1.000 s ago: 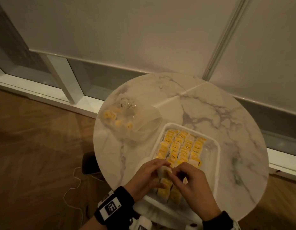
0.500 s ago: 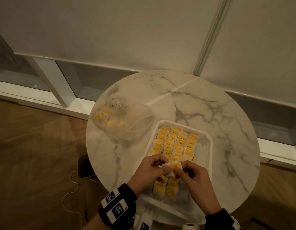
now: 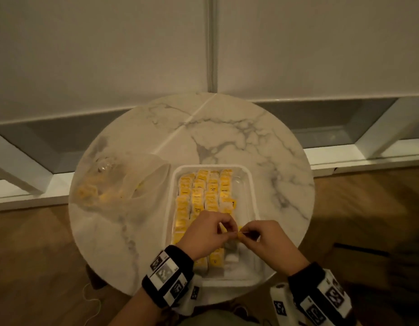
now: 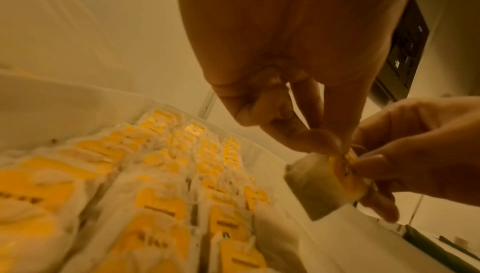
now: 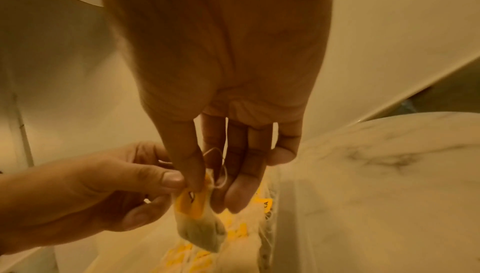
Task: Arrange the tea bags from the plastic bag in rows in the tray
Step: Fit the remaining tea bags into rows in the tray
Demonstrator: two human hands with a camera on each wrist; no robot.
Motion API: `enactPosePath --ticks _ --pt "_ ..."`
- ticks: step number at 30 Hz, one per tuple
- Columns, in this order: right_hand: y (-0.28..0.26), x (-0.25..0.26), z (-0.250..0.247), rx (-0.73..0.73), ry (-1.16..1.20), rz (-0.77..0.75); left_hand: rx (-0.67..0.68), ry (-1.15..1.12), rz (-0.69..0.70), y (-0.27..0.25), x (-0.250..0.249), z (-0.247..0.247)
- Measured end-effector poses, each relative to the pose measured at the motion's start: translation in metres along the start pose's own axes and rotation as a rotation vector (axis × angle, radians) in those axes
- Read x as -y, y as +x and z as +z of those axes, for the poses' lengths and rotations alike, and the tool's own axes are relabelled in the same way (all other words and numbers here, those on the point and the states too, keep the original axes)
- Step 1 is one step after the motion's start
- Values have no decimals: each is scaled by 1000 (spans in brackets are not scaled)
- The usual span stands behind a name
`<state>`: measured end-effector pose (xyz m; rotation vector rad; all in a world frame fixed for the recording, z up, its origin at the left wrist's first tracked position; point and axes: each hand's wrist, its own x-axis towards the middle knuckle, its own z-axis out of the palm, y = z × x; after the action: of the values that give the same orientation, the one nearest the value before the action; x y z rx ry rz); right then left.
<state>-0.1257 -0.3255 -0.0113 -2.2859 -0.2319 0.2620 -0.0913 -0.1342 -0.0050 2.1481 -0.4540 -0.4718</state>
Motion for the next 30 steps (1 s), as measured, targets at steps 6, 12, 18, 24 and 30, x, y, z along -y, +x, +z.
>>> enactPosePath --ticks 6,12,18,24,30 --pt "-15 -4 -3 -96 116 38 189 15 -100 0 3 7" --pt "-38 -10 4 -96 165 80 216 204 -167 11 10 11" --pt "-53 -23 8 58 78 109 106 426 -162 27 8 9" --pt "-58 -32 11 55 52 125 114 587 -184 29 5 12" --pt "-58 -32 13 50 54 126 73 646 -230 25 2 9"
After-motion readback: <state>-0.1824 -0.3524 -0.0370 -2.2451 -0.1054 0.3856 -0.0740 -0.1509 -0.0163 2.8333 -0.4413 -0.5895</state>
